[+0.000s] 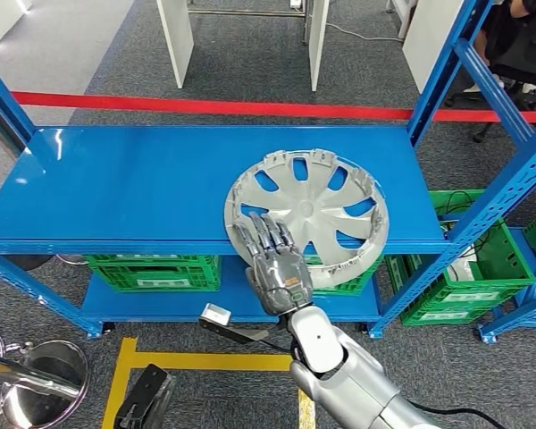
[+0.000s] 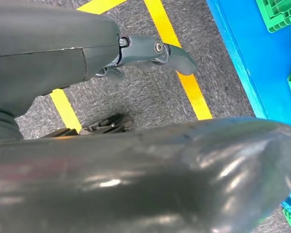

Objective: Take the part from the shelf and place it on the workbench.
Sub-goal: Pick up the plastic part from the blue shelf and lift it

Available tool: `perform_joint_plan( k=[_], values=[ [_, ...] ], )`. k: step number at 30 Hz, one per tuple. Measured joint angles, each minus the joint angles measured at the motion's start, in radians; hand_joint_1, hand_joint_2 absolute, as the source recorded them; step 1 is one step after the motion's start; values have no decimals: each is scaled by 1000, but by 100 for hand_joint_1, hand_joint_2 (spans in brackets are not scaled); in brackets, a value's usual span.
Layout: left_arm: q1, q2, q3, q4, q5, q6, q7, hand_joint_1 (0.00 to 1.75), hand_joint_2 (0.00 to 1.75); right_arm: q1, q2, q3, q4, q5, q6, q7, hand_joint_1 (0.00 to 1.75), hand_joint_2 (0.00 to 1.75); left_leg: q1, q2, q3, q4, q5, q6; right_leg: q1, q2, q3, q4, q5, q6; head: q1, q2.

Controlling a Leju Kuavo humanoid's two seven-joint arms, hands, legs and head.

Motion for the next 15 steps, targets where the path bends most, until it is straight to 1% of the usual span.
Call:
perform_joint_plan(
  k=[11, 15],
  values=[
    [0, -2, 9, 9, -9, -9, 1, 0, 0, 14, -24, 1, -2, 5, -2, 1, 0, 175, 0, 0, 0, 0, 0, 0, 0, 0, 0, 0, 0, 0, 0, 0],
    [1, -6, 20, 10, -21, -16, 4, 0, 0, 17, -31, 1, -1, 18, -1, 12, 0, 175, 0, 0, 0, 0, 0, 0, 0, 0, 0, 0, 0, 0, 0, 0]
  ],
)
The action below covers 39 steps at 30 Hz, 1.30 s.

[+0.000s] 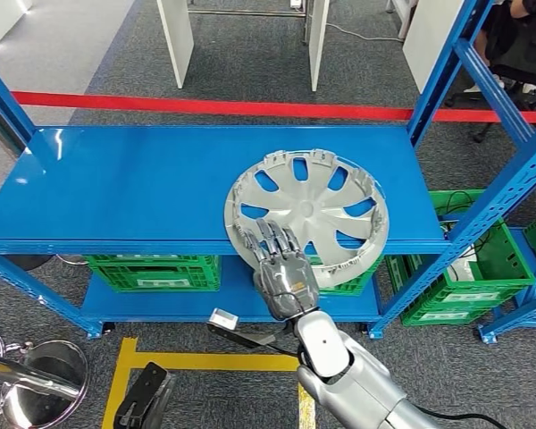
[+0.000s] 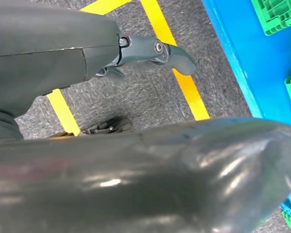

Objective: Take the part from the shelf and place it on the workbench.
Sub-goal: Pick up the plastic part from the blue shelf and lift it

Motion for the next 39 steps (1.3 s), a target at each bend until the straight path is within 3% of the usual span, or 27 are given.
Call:
perform_joint_plan(
  k=[25, 39],
  values=[
    [36, -4, 57, -11, -40, 17, 45, 0, 0, 36, -47, 0, 84, 49, -12, 39, 0, 175, 0, 0, 0, 0, 0, 0, 0, 0, 0, 0, 0, 0, 0, 0],
    [41, -4, 66, -18, -49, 18, 53, 0, 0, 37, -58, 0, 80, 94, 58, 91, 0, 175, 0, 0, 0, 0, 0, 0, 0, 0, 0, 0, 0, 0, 0, 0]
  ],
)
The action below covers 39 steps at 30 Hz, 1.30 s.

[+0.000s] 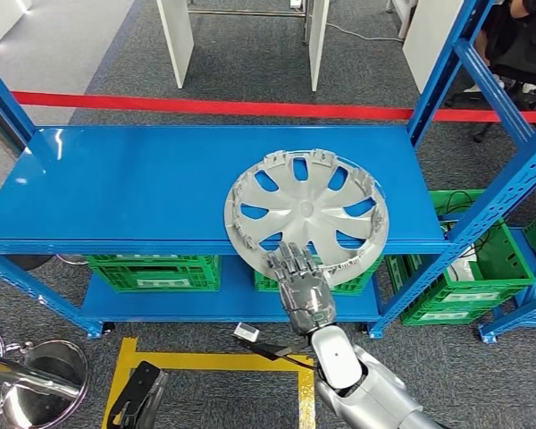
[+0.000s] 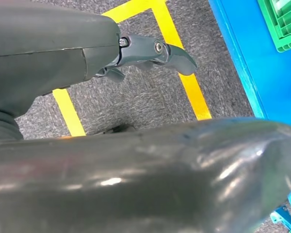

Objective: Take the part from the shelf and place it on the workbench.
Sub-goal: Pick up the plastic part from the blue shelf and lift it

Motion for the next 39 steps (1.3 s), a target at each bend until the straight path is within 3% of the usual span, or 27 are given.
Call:
perform_joint_plan(
  k=[26, 27, 31, 32, 39],
  values=[
    [12, 3, 2, -15, -4, 4, 16, 0, 0, -45, 15, -1, 66, 60, 43, 79, 0, 175, 0, 0, 0, 0, 0, 0, 0, 0, 0, 0, 0, 0, 0, 0],
    [12, 3, 2, -15, -3, 4, 16, 0, 0, -47, 16, -1, 69, 62, 44, 80, 6, 175, 0, 0, 0, 0, 0, 0, 0, 0, 0, 0, 0, 0, 0, 0],
    [11, 3, 2, -15, 2, 4, 16, 0, 0, -55, 23, -1, 81, 76, 57, 98, 166, 175, 0, 0, 0, 0, 0, 0, 0, 0, 0, 0, 0, 0, 0, 0],
    [11, 3, 2, -15, 3, 4, 16, 0, 0, -58, 24, -1, 84, 81, 60, 103, 175, 175, 0, 0, 0, 0, 0, 0, 0, 0, 0, 0, 0, 0, 0, 0],
    [11, 3, 1, -15, 9, 5, 16, 0, 0, -77, 36, -1, 101, 97, 80, 120, 175, 175, 0, 0, 0, 0, 0, 0, 0, 0, 0, 0, 0, 0, 0, 0]
  ],
)
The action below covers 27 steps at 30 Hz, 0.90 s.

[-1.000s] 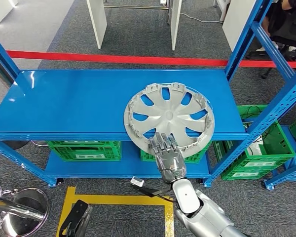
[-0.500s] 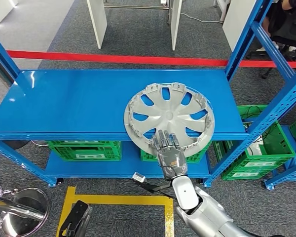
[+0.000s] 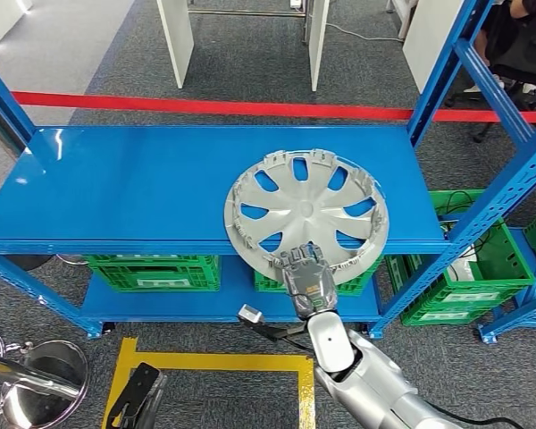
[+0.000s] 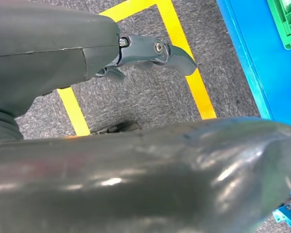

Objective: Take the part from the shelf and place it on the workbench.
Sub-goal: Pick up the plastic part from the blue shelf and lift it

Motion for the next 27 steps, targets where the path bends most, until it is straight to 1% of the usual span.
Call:
perform_joint_plan(
  k=[5, 13, 16, 20, 24, 27],
  values=[
    [-1, 0, 0, 0, 3, 1, -2, 0, 0, -11, 4, 0, 7, 5, 18, 9, 175, 175, 0, 0, 0, 0, 0, 0, 0, 0, 0, 0, 0, 0, 0, 0],
    [-3, -1, -1, 0, 5, 0, -5, 0, 0, -24, 5, 0, 8, 11, 8, 12, 175, 175, 0, 0, 0, 0, 0, 0, 0, 0, 0, 0, 0, 0, 0, 0],
    [-3, -2, 0, 0, 9, -1, -22, 0, 0, -24, 5, 0, 5, 12, -33, 5, 175, 175, 0, 0, 0, 0, 0, 0, 0, 0, 0, 0, 0, 0, 0, 0],
    [-3, -4, 3, 0, 2, -1, -37, 0, 0, -9, 5, -10, -25, 5, -129, -32, 175, 175, 0, 0, 0, 0, 0, 0, 0, 0, 0, 0, 0, 0, 0, 0],
    [-3, -5, 3, 0, -6, -1, -40, 0, 175, 19, 3, -31, -87, -6, -214, -94, 175, 175, 0, 0, 0, 0, 0, 0, 0, 0, 0, 0, 0, 0, 0, 0],
    [-3, -5, 3, 0, -9, -2, -43, 0, 175, 41, 2, -46, -153, -19, -250, -134, 175, 175, 0, 0, 0, 0, 0, 0, 0, 0, -1, 0, 0, 0, 0, 0]
  ],
)
